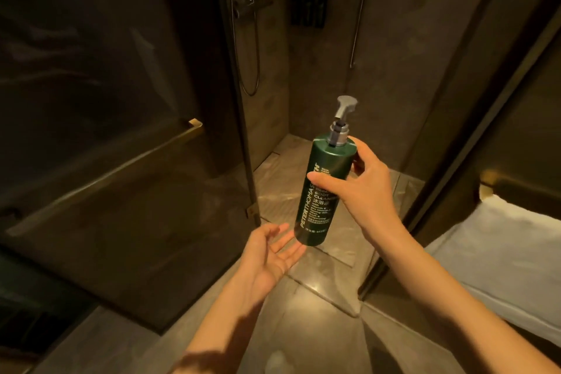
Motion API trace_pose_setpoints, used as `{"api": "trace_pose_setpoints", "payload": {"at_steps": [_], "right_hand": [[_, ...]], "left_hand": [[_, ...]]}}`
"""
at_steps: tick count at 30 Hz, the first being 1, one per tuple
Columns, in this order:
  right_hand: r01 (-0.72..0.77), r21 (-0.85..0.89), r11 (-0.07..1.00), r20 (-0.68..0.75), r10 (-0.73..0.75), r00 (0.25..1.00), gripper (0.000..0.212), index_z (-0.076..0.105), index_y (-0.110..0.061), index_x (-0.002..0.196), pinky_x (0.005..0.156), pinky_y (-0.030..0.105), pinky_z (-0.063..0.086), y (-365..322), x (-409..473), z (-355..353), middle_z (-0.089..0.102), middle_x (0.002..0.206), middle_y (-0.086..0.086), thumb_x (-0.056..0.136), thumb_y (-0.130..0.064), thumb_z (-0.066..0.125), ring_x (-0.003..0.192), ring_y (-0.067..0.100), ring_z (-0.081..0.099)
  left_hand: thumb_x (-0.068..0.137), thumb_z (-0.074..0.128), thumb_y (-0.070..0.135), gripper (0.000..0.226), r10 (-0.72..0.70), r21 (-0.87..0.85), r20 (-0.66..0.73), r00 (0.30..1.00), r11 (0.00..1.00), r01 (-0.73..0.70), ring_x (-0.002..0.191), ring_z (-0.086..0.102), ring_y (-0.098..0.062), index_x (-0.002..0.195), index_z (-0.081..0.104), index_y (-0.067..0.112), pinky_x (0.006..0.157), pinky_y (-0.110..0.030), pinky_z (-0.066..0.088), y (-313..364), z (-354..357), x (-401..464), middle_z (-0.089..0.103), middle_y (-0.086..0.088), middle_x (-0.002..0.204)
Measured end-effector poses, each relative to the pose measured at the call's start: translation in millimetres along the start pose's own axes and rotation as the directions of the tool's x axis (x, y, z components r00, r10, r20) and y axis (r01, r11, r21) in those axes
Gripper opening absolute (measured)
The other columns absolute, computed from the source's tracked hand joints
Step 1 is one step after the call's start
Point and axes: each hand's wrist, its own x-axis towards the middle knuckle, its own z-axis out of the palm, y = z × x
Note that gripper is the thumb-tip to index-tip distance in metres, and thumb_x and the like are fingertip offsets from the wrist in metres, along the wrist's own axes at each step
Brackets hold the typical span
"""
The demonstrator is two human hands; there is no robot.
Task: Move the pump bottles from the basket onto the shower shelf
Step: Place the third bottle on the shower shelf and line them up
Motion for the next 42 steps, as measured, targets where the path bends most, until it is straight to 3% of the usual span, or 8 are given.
{"api": "trace_pose_setpoints", "payload": {"at_steps": [5, 9, 13, 20, 26, 32, 38, 42], "right_hand": [[0.025, 0.01, 1.0, -0.046, -0.024, 0.999, 0.065, 0.059, -0.018, 0.119, 0.07, 0.001, 0.043, 7, 102, 22, 0.066, 0.103, -0.016, 0.061, -0.013, 0.086, 0.093, -0.013, 0.059], [-0.007, 0.022, 1.0, -0.092, 0.009, 0.996, 0.063, 0.059, -0.026, 0.115, 0.066, 0.001, 0.044, 26, 172, 30, 0.067, 0.093, -0.028, 0.06, -0.012, 0.086, 0.09, -0.014, 0.059], [0.0, 0.034, 0.999, -0.114, 0.004, 0.993, 0.062, 0.061, -0.024, 0.113, 0.069, 0.008, 0.048, 48, 252, 41, 0.069, 0.096, -0.015, 0.058, -0.013, 0.087, 0.091, -0.005, 0.063], [0.113, 0.028, 0.993, -0.118, -0.109, 0.987, 0.06, 0.061, -0.022, 0.115, 0.072, 0.017, 0.052, 59, 412, 44, 0.07, 0.098, -0.009, 0.06, -0.019, 0.086, 0.091, 0.002, 0.065], [0.171, 0.034, 0.985, -0.042, -0.169, 0.985, 0.063, 0.057, -0.021, 0.121, 0.076, 0.015, 0.053, 57, 528, 48, 0.067, 0.106, -0.008, 0.064, -0.021, 0.084, 0.096, 0.0, 0.063], [0.158, 0.043, 0.986, 0.02, -0.159, 0.987, 0.068, 0.056, -0.022, 0.124, 0.076, 0.008, 0.049, 95, 609, 60, 0.066, 0.11, -0.013, 0.063, -0.022, 0.085, 0.099, -0.005, 0.061], [0.18, 0.026, 0.983, 0.056, -0.181, 0.982, 0.07, 0.053, -0.025, 0.127, 0.081, 0.013, 0.05, 117, 703, 84, 0.064, 0.114, -0.013, 0.064, -0.024, 0.084, 0.103, -0.003, 0.059], [0.209, 0.048, 0.977, 0.116, -0.213, 0.97, 0.069, 0.053, -0.023, 0.128, 0.084, 0.017, 0.05, 108, 777, 117, 0.064, 0.114, -0.012, 0.066, -0.024, 0.083, 0.105, -0.002, 0.059]], "left_hand": [[0.092, 0.042, 0.013, 0.028, 0.012, 0.02, 0.063, 0.998, 1.0, -0.013, 0.105, 0.057, -0.035, 0.113, 0.056, 0.0, 0.094, -0.045, 0.043, 83, 45, 73, 0.062, -0.02, 0.111], [0.093, 0.043, 0.015, 0.029, -0.017, 0.021, 0.088, 0.996, 1.0, 0.015, 0.084, 0.067, -0.032, 0.112, 0.055, -0.002, 0.081, -0.042, 0.05, 127, 76, 129, 0.07, -0.021, 0.092], [0.091, 0.046, 0.016, 0.032, 0.001, 0.066, 0.073, 0.997, 0.998, -0.006, 0.097, 0.062, -0.032, 0.117, 0.055, 0.001, 0.083, -0.043, 0.052, 172, 113, 189, 0.058, -0.02, 0.117], [0.09, 0.046, 0.014, 0.031, 0.131, 0.066, 0.06, 0.99, 0.989, -0.135, 0.094, 0.061, -0.029, 0.116, 0.057, 0.0, 0.088, -0.042, 0.049, 264, 217, 268, 0.059, -0.02, 0.117], [0.09, 0.048, 0.014, 0.031, 0.208, -0.02, 0.079, 0.975, 0.978, -0.207, 0.103, 0.063, -0.034, 0.116, 0.058, 0.0, 0.099, -0.045, 0.046, 329, 274, 322, 0.063, -0.022, 0.118], [0.087, 0.051, 0.015, 0.033, 0.199, -0.01, 0.019, 0.98, 0.98, -0.199, 0.106, 0.061, -0.033, 0.116, 0.06, 0.001, 0.096, -0.045, 0.048, 370, 303, 385, 0.064, -0.02, 0.118], [0.09, 0.05, 0.013, 0.03, 0.203, -0.125, -0.012, 0.979, 0.971, -0.203, 0.105, 0.06, -0.037, 0.117, 0.055, 0.0, 0.095, -0.05, 0.047, 431, 338, 453, 0.06, -0.025, 0.117], [0.093, 0.048, 0.015, 0.02, 0.28, -0.194, 0.002, 0.96, 0.942, -0.275, 0.105, 0.06, -0.035, 0.103, 0.057, 0.0, 0.094, -0.049, 0.047, 492, 355, 481, 0.061, -0.024, 0.111]]}}
